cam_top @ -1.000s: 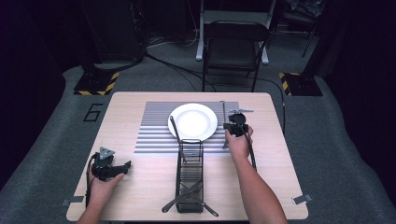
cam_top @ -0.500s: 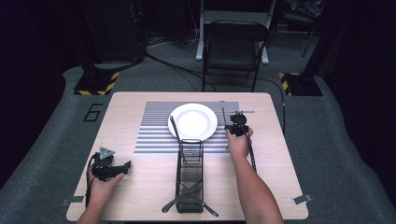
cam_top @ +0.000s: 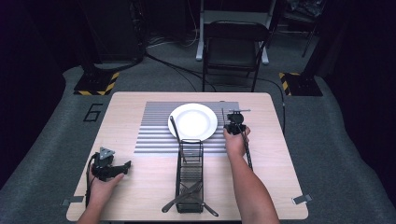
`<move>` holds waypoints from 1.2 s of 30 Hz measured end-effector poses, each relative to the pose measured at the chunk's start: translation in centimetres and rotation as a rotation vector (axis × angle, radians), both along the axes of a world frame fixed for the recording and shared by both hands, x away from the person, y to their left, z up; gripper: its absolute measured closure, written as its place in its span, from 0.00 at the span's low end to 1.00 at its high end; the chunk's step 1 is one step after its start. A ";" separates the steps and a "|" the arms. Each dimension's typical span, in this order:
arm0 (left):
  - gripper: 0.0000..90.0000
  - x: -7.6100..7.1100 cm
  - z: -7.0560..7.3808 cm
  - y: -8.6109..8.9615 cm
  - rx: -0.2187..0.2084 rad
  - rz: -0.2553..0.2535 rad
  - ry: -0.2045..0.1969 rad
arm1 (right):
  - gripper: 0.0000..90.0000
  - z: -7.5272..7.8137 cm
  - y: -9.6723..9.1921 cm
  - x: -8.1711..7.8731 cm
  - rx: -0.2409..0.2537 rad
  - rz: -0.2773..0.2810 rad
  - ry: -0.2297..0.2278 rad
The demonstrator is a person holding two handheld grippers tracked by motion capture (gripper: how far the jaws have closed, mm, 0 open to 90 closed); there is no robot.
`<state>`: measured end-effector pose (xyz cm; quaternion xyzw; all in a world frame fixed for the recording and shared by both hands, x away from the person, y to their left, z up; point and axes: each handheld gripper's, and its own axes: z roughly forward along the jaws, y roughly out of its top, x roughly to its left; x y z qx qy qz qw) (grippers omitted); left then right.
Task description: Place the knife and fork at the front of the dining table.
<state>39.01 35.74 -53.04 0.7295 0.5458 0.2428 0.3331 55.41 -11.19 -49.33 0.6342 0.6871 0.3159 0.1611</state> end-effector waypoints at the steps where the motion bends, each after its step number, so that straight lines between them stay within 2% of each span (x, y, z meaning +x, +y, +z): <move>1: 0.16 0.0 0.0 0.0 0.000 0.000 0.000 | 0.97 0.0 0.1 0.1 -0.009 -0.002 0.003; 9: 0.16 0.0 0.0 0.0 0.000 0.000 0.000 | 0.97 -0.2 0.4 0.4 -0.022 -0.023 0.027; 15: 0.16 0.0 0.0 0.0 0.000 0.000 0.000 | 0.97 -0.2 0.8 0.7 -0.060 -0.014 0.032; 20: 0.16 0.0 0.0 0.0 0.000 0.000 0.000 | 0.97 -0.5 0.8 0.9 -0.068 -0.027 0.038; 25: 0.16 0.0 0.0 0.0 0.000 0.000 0.000 | 0.97 -0.7 0.5 1.0 -0.030 -0.048 0.051; 36: 0.16 0.0 0.0 0.0 0.000 0.000 0.000 | 0.97 -0.8 0.4 1.2 -0.006 -0.063 0.050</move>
